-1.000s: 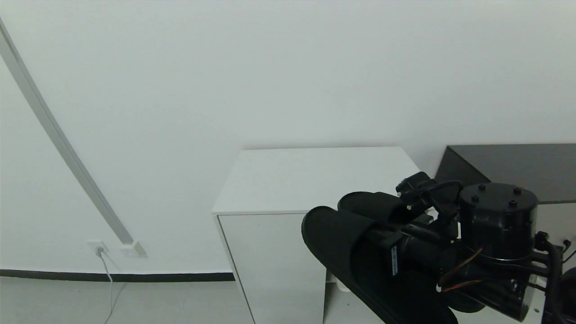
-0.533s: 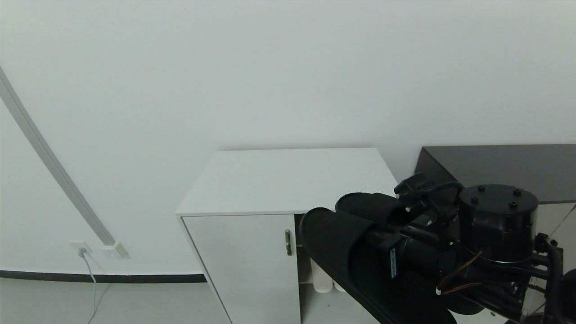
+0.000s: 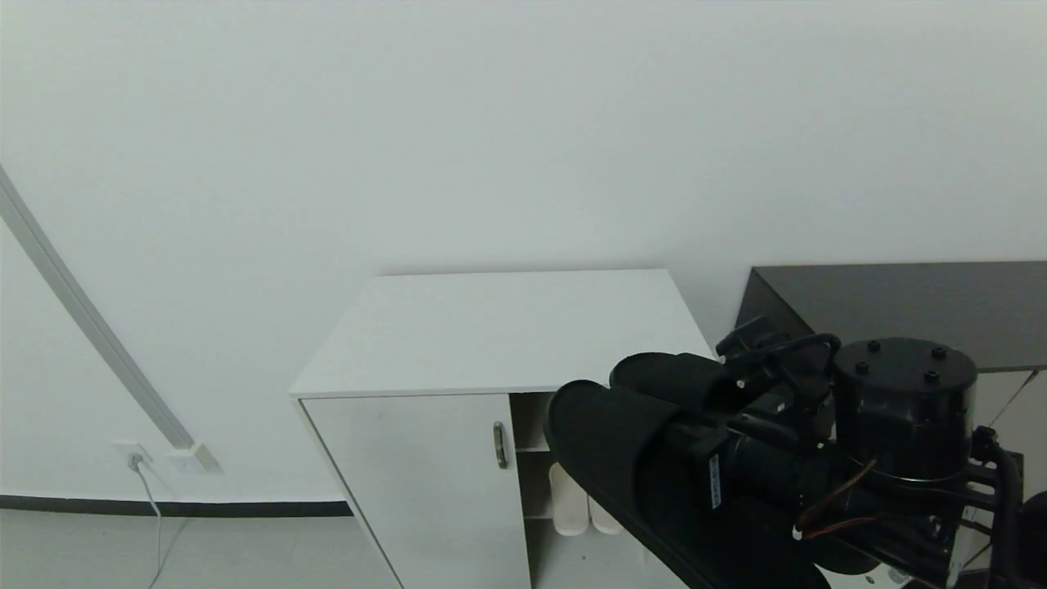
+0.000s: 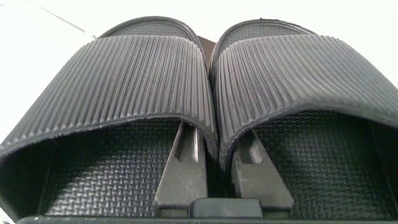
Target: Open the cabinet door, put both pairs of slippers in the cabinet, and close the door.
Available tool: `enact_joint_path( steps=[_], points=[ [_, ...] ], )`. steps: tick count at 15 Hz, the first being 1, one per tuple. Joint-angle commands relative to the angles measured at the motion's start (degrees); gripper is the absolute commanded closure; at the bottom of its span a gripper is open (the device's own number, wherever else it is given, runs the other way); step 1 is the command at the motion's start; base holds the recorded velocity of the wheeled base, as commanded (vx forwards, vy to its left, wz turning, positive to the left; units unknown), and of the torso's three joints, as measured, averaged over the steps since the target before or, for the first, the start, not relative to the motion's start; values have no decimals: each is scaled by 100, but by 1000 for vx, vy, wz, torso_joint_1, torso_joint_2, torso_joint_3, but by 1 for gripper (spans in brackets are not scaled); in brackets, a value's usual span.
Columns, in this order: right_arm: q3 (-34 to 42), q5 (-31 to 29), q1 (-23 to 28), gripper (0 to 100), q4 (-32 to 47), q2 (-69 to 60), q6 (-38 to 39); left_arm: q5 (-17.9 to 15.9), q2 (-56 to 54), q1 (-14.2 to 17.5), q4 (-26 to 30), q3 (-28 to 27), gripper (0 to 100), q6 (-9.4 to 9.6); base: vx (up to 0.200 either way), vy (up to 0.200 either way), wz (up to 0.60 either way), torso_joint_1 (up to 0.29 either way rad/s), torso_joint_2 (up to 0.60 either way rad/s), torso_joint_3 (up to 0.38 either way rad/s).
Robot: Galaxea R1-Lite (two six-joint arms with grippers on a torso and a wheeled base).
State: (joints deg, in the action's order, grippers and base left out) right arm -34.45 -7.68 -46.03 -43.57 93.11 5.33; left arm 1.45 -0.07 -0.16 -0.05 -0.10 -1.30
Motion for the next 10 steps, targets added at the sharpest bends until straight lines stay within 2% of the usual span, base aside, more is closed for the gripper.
enact_joint_path(
  steps=[1, 10],
  points=[
    [35, 21, -2, 100, -38, 14, 3, 4, 7, -2, -4, 1, 100, -1, 0, 0, 0, 0, 0, 0],
    [149, -5, -55, 100, -222, 102, -41, 4, 7, -2, -4, 1, 100, -1, 0, 0, 0, 0, 0, 0]
  ],
)
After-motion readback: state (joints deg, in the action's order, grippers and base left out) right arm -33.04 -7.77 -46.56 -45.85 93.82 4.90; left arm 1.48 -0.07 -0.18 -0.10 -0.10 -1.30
